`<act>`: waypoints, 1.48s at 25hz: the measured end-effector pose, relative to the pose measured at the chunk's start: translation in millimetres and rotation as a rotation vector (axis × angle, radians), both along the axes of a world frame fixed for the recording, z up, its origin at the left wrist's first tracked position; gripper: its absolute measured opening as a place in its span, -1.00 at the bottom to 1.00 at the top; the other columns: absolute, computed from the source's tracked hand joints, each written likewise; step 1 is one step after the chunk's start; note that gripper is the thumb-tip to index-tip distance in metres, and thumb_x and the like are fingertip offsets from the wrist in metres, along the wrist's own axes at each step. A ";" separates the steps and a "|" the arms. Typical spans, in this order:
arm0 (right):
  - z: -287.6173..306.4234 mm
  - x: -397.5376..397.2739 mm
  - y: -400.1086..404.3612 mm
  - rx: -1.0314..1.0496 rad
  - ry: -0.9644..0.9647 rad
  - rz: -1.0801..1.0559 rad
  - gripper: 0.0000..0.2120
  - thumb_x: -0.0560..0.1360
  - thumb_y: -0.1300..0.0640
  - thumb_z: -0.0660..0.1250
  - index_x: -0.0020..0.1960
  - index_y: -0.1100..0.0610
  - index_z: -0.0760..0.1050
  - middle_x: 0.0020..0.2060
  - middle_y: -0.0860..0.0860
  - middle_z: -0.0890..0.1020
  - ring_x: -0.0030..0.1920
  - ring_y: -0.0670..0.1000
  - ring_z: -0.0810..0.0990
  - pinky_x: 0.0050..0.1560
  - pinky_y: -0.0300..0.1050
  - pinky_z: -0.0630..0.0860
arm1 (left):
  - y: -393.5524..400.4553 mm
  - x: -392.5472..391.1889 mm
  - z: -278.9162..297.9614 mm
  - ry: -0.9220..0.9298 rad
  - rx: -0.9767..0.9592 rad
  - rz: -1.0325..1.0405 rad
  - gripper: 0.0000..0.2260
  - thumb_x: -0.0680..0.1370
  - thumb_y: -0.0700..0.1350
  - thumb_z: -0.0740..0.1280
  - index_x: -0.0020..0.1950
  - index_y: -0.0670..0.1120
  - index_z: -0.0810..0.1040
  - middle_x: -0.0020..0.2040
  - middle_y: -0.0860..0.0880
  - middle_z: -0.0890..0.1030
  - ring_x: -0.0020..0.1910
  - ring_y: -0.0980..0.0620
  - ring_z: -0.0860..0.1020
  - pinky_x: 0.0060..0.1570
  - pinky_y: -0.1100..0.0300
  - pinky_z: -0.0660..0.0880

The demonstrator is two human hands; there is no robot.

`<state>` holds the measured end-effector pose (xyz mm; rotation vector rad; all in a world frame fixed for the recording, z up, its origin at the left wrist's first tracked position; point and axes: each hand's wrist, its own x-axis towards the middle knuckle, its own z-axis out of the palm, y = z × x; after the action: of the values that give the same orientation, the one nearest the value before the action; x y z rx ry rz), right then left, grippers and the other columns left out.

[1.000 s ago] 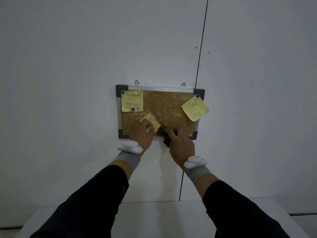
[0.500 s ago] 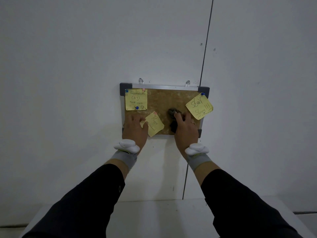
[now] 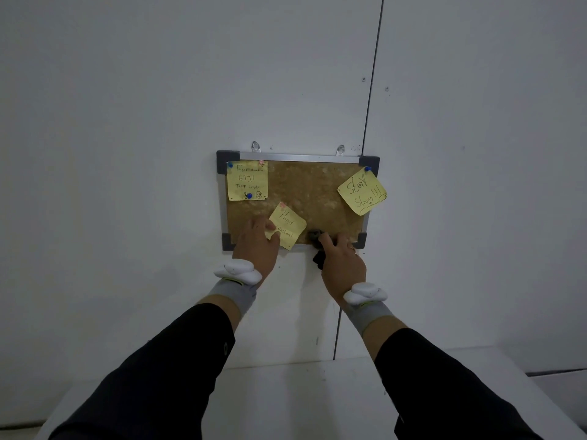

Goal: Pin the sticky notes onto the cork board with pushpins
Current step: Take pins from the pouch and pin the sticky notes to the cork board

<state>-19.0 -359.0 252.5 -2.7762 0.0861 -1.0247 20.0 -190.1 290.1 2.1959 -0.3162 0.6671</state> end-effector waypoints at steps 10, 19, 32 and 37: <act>46.6 -17.7 50.2 0.429 -0.326 0.102 -0.68 0.46 0.16 0.22 0.21 0.06 0.32 0.03 0.14 0.47 -0.24 0.19 0.53 -0.41 -0.05 0.46 | 22.0 -29.3 24.6 -0.078 -0.088 -0.101 -0.87 0.58 -0.04 0.21 0.03 -0.02 0.52 0.02 0.01 0.59 -0.09 0.03 0.53 -0.14 0.16 0.43; 56.4 -9.6 112.3 0.819 -0.194 0.623 -0.69 0.64 0.21 0.01 0.32 0.15 0.39 0.13 0.10 0.55 0.06 -0.07 0.49 0.09 -0.23 0.44 | 26.6 -41.2 38.0 0.090 -0.362 -0.168 -0.61 0.52 0.12 0.30 0.27 -0.01 0.36 0.13 -0.04 0.59 0.06 -0.04 0.56 -0.02 0.21 0.40; 37.2 22.9 115.8 0.092 0.019 0.202 -0.77 0.53 0.12 0.16 0.16 0.14 0.36 -0.05 0.20 0.44 -0.10 0.24 0.47 -0.35 -0.01 0.39 | 70.5 -11.9 17.1 0.032 -0.212 -0.004 -0.77 0.51 -0.03 0.30 0.11 -0.02 0.36 0.05 -0.10 0.60 -0.02 -0.15 0.56 -0.04 0.08 0.50; 32.2 29.8 104.8 -0.082 -0.045 0.113 -0.77 0.48 0.12 0.25 0.11 0.16 0.41 -0.04 0.20 0.50 -0.14 0.23 0.52 -0.35 -0.05 0.31 | 63.4 -4.2 5.8 0.009 -0.196 -0.066 -0.81 0.49 0.02 0.34 0.04 0.05 0.39 -0.01 -0.02 0.60 -0.05 -0.05 0.55 -0.07 0.15 0.44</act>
<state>10.8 -254.2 284.7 -2.7917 -0.1201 -1.0850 15.8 -126.7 295.9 1.9934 -0.3043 0.6245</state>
